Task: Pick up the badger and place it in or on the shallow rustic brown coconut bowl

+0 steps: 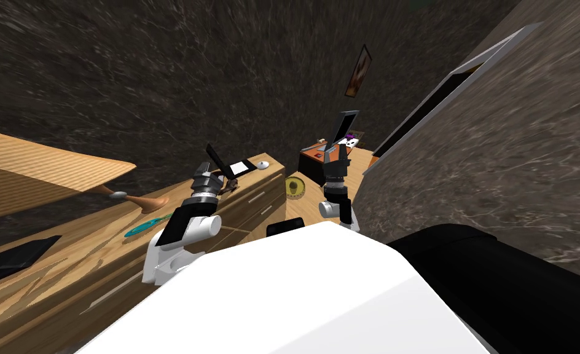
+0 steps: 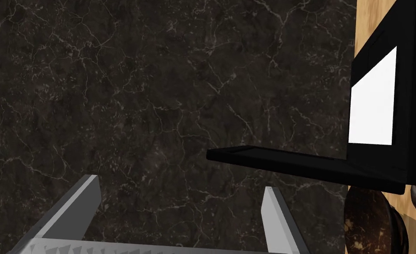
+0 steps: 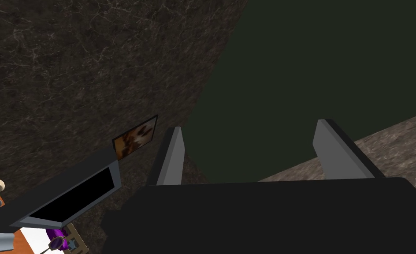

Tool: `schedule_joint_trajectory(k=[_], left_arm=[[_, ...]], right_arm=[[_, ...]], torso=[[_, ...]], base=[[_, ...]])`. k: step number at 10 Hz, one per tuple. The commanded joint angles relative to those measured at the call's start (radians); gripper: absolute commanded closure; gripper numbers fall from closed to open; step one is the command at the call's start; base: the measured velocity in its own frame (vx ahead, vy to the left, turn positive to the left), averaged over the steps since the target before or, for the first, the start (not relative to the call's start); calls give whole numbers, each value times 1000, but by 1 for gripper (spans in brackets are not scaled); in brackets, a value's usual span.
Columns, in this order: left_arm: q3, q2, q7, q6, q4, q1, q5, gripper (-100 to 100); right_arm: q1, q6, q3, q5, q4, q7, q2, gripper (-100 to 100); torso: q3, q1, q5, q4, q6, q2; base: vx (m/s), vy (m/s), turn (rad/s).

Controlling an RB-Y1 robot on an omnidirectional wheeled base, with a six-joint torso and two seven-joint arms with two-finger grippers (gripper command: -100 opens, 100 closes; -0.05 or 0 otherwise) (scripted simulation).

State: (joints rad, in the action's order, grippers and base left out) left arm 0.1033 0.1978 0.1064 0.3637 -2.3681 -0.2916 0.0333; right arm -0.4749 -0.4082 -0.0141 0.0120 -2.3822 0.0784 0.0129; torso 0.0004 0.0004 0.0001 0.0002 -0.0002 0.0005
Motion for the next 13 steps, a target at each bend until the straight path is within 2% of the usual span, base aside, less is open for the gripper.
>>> schedule_joint_trajectory(k=[1,3,10,13], left_arm=[[14,1,0,50,1,11,-1,-100],[14,1,0,80,1,11,-1,-100],[64,6,9,288,2,30,3,-100],[76,6,12,361,3,32,5,-100]], right_arm=[[0,0,0,0,0,0,0,0],[0,0,0,0,0,0,0,0],[0,0,0,0,0,0,0,0],[0,0,0,0,0,0,0,0]], torso=[[0,0,0,0,0,0],[0,0,0,0,0,0],[-1,0,0,0,0,-1],[-1,1,0,0,0,-2]], base=[[-7,3,-37],[-2,2,-9],[6,6,-27],[16,9,-20]])
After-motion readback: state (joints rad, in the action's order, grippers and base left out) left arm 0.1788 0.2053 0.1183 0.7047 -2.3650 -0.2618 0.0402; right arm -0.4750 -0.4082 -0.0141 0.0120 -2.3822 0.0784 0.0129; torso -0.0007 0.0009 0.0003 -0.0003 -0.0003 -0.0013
